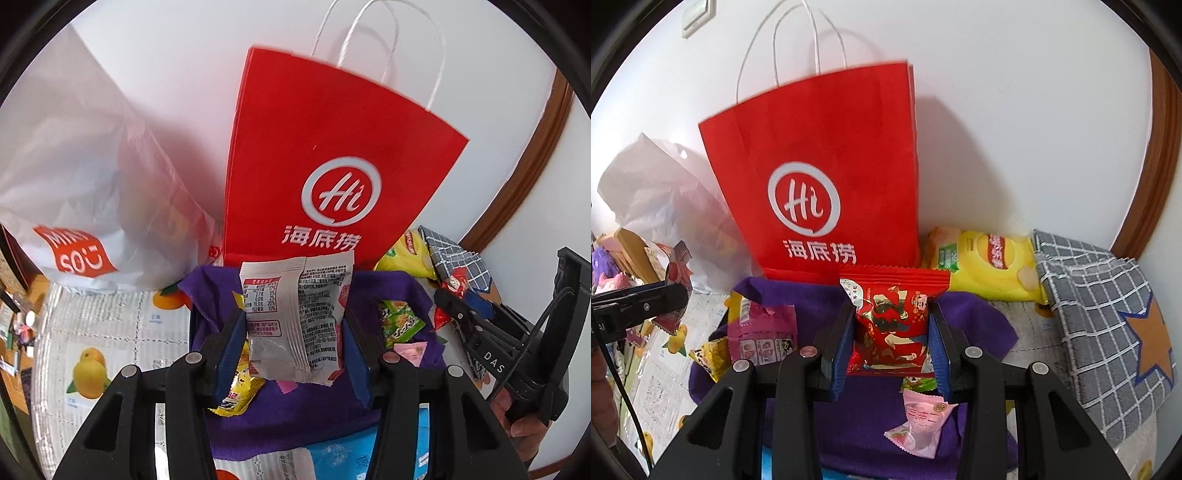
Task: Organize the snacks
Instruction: 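Carry the red packet and white packet up and over the purple towel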
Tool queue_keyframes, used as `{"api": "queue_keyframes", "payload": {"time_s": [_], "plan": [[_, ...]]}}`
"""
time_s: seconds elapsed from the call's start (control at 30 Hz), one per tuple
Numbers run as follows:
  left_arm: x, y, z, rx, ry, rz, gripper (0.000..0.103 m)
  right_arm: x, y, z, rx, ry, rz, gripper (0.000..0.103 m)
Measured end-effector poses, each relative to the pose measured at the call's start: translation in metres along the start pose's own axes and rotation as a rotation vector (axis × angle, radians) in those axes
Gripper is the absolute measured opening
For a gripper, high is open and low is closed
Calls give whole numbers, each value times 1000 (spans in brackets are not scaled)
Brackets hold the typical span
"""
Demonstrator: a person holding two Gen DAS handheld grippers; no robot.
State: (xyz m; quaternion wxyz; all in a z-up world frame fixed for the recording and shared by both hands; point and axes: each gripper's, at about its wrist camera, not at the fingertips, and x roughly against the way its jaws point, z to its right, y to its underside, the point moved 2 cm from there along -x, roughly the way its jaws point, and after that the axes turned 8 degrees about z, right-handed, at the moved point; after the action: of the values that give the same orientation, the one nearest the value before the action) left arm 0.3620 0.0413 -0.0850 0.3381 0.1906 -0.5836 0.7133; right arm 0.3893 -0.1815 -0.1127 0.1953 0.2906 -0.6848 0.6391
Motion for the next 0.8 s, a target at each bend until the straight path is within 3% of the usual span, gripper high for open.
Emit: {"api": "queue_keyframes", "payload": {"time_s": [0.3, 0.8], "plan": [[-16, 3, -17, 29, -15, -35, 49, -21, 10, 6, 43, 27, -40, 38], [-25, 5, -22, 31, -30, -53, 49, -19, 9, 36, 0, 51, -39, 38]]}}
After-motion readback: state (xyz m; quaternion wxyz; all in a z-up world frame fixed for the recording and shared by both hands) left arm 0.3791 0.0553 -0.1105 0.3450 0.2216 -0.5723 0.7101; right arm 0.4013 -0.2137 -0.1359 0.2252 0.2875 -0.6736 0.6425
